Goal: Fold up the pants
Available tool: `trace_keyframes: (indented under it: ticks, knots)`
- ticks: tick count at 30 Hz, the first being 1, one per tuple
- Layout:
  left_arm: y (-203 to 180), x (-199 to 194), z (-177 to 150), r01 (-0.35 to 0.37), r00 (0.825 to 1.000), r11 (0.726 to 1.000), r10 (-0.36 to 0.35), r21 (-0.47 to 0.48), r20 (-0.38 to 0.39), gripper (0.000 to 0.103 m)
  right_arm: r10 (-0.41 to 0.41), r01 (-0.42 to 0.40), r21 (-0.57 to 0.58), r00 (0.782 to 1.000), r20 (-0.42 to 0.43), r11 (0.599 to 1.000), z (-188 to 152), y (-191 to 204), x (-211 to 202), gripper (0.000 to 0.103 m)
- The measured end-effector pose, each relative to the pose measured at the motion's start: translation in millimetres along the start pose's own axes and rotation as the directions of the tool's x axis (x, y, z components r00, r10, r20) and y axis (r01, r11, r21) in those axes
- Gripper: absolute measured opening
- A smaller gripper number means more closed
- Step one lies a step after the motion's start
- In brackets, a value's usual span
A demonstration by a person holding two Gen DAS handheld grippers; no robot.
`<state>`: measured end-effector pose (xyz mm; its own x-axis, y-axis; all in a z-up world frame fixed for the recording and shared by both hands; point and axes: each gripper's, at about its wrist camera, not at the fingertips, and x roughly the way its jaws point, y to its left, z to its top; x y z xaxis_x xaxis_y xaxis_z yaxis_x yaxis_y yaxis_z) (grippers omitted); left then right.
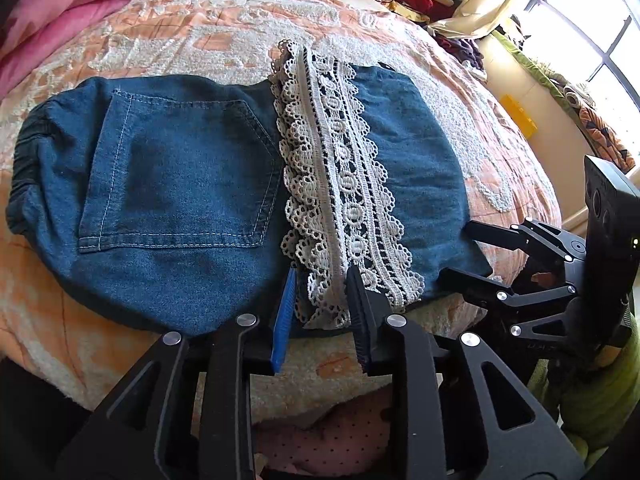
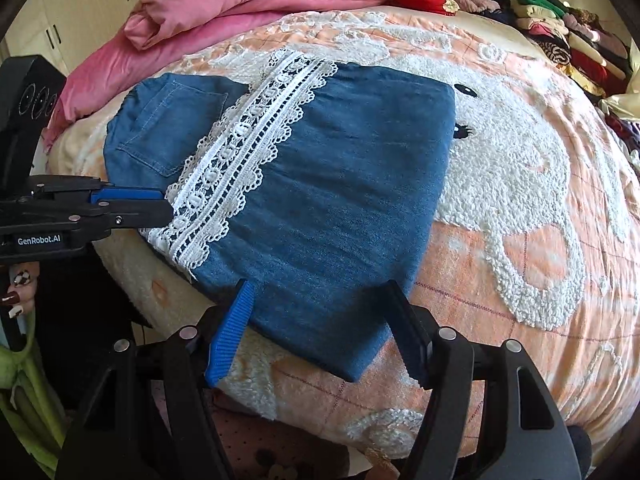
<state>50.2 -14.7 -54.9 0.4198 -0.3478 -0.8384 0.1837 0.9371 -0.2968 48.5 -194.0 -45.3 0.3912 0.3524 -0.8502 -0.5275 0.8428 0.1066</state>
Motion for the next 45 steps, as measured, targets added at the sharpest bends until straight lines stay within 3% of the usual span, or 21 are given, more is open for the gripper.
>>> trace_keyframes:
  ticks: [13, 17, 20, 21, 22, 23, 28, 32, 36, 42, 45]
  knots:
    - [-11, -10, 3, 0.007, 1.000, 1.000, -0.008, 0.022, 0.020, 0.020, -0.005, 0.000, 0.060, 0.997, 0.076, 0.998, -2, -17, -33, 0.066]
    - [-16, 0, 2, 0.011, 1.000, 1.000, -0.010, 0.027, -0.012, 0.041, -0.014, 0.005, 0.085, 0.995, 0.101, 0.996, -1, -25, -42, 0.066]
    - [-15, 13, 2, 0.011, 0.999, 1.000, -0.011, 0.009, -0.033, 0.042, -0.013, 0.004, 0.093, 0.994, 0.105, 0.996, -3, -27, -42, 0.066]
    - [-16, 15, 2, 0.007, 1.000, 1.000, -0.007, 0.011, -0.030, 0.039, -0.010, 0.000, 0.096, 0.995, 0.103, 0.995, -3, -27, -42, 0.066]
    - [-17, 15, 2, 0.015, 1.000, 1.000, -0.015, 0.019, -0.025, 0.028, -0.008, -0.002, 0.097, 0.995, 0.101, 0.995, -3, -27, -41, 0.066]
    - [-18, 16, 2, 0.021, 1.000, 0.999, -0.020, 0.027, -0.023, 0.005, -0.007, -0.003, 0.096, 0.995, 0.100, 0.995, -4, -27, -40, 0.066]
    - [-15, 6, -3, -0.030, 0.999, 0.997, 0.031, 0.065, -0.013, 0.007, 0.008, -0.016, 0.079, 0.994, 0.106, 0.997, -2, -22, -40, 0.066]
    - [-11, 10, -6, -0.024, 1.000, 0.998, 0.025, 0.056, -0.017, 0.010, 0.011, -0.018, 0.078, 0.996, 0.087, 0.997, 1, -20, -32, 0.066]
    - [-11, -7, -4, -0.026, 1.000, 0.998, 0.025, 0.055, 0.014, 0.023, 0.001, -0.008, 0.067, 0.995, 0.103, 0.998, 8, -22, -38, 0.066]
    - [-26, -36, 5, -0.032, 0.994, 0.993, 0.019, 0.110, 0.109, 0.020, -0.017, 0.009, 0.052, 0.987, 0.157, 0.999, 34, -33, -52, 0.066]
    - [-47, -25, 9, -0.003, 0.996, 0.985, -0.013, 0.175, 0.090, 0.010, -0.011, 0.005, 0.031, 0.985, 0.170, 1.000, 51, -37, -50, 0.066]
